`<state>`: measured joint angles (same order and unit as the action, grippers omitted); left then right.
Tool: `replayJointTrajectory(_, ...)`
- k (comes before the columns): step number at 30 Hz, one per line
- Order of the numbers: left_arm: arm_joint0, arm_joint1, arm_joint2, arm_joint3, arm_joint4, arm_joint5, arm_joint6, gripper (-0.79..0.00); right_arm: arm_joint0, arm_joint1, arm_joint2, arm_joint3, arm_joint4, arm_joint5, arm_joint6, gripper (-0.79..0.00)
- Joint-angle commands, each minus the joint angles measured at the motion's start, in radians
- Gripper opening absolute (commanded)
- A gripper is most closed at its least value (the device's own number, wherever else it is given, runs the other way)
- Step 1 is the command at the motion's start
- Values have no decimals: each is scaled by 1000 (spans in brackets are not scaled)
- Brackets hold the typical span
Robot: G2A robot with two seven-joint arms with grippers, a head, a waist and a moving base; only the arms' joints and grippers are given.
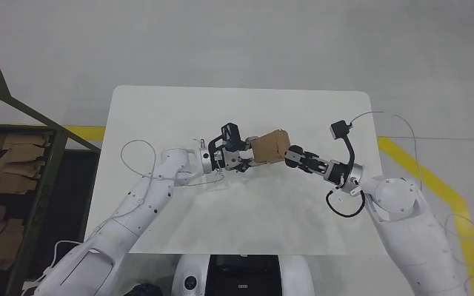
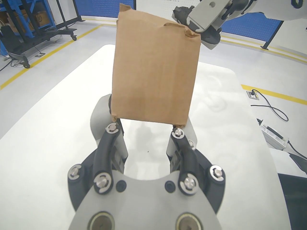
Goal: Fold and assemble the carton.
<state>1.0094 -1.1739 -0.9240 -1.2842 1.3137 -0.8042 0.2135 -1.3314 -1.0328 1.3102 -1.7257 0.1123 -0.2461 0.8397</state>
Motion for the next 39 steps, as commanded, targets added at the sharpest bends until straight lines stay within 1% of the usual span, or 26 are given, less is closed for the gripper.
replayJointTrajectory(1, 0, 0, -1, -2, 2, 3, -4, -529, 5, 0, -3, 2, 0, 6, 0, -785)
replayJointTrajectory(12, -1, -3, -2, -8, -3, 5, -30, -533, 26, -2, -24, 10, -8, 20, 6, -785)
replayJointTrajectory(22, -5, -7, 2, -6, -17, 5, -56, -533, 30, -3, -39, 19, -7, 12, 10, -785)
replayJointTrajectory(33, -5, -9, -1, -2, -36, -5, -75, -529, 38, -4, -35, 47, -17, 18, -26, -785)
replayJointTrajectory(39, -1, -5, -10, 3, -40, -25, -112, -545, 28, -4, -34, 67, -3, 11, -28, -785)
